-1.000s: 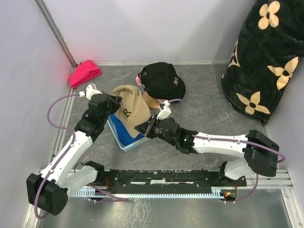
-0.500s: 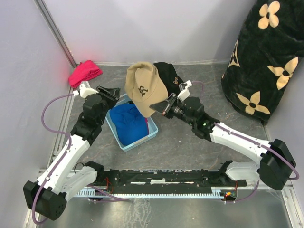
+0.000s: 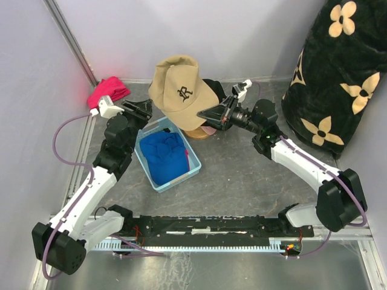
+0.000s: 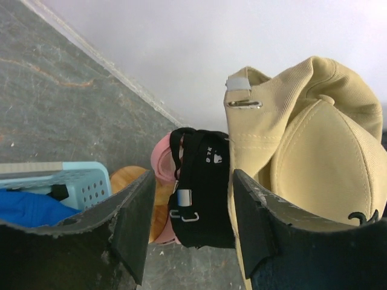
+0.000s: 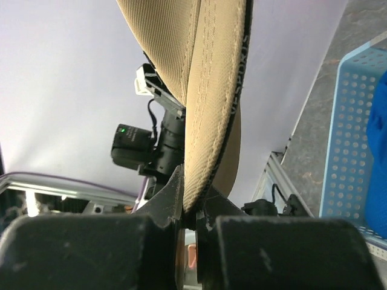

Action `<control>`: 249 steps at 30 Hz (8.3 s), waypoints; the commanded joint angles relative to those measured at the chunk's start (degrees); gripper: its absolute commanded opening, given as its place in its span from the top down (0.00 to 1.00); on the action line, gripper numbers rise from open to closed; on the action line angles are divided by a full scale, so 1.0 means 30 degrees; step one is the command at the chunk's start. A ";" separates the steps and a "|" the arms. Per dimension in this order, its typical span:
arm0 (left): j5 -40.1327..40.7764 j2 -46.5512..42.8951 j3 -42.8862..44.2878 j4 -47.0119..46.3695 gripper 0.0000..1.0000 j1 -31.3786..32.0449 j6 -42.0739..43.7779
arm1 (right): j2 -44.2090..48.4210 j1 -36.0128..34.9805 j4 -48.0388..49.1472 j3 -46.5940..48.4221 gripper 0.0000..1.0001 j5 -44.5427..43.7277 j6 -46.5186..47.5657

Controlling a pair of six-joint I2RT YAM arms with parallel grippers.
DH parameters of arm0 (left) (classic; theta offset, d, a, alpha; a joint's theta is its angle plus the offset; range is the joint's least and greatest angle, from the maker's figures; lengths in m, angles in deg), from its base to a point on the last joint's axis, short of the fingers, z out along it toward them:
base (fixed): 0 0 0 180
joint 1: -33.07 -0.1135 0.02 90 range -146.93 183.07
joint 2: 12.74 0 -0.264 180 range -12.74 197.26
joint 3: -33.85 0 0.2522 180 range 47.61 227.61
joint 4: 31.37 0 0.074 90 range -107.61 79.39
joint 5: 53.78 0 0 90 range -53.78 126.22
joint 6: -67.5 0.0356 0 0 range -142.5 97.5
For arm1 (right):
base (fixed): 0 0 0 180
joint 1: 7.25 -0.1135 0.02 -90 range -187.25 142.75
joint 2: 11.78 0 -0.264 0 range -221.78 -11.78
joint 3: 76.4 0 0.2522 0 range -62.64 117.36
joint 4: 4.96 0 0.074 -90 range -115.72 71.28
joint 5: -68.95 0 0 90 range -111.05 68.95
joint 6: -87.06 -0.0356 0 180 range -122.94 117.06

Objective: Stack the hats
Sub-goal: Pick up the hat from the bin, then stack the hat on the hat.

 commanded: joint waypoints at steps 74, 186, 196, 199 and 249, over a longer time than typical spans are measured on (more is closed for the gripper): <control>-1.5220 1.3545 0.1493 -3.1445 0.89 -0.4391 -1.8526 | -0.2304 0.4835 1.6602 -0.2294 0.98 0.7664 -0.9018; -0.9344 1.6508 0.3993 -0.9501 0.97 -0.2616 -0.3931 | -1.0346 0.9611 -0.4709 0.0565 0.75 -0.1330 0.6166; -1.0309 1.7016 0.4520 -0.9357 0.95 -0.2638 -0.4259 | -0.9926 0.9559 -0.5845 0.0796 0.56 -0.1868 0.7226; -1.0503 1.7029 0.4554 -0.9350 0.93 -0.2628 -0.4330 | -0.9114 0.9567 -0.7083 0.1107 0.51 -0.2454 0.8070; -1.2696 1.6102 0.3125 -1.1304 0.53 -0.4006 -0.5881 | -0.8900 0.7091 0.9341 -0.2736 0.79 -0.1834 -0.0855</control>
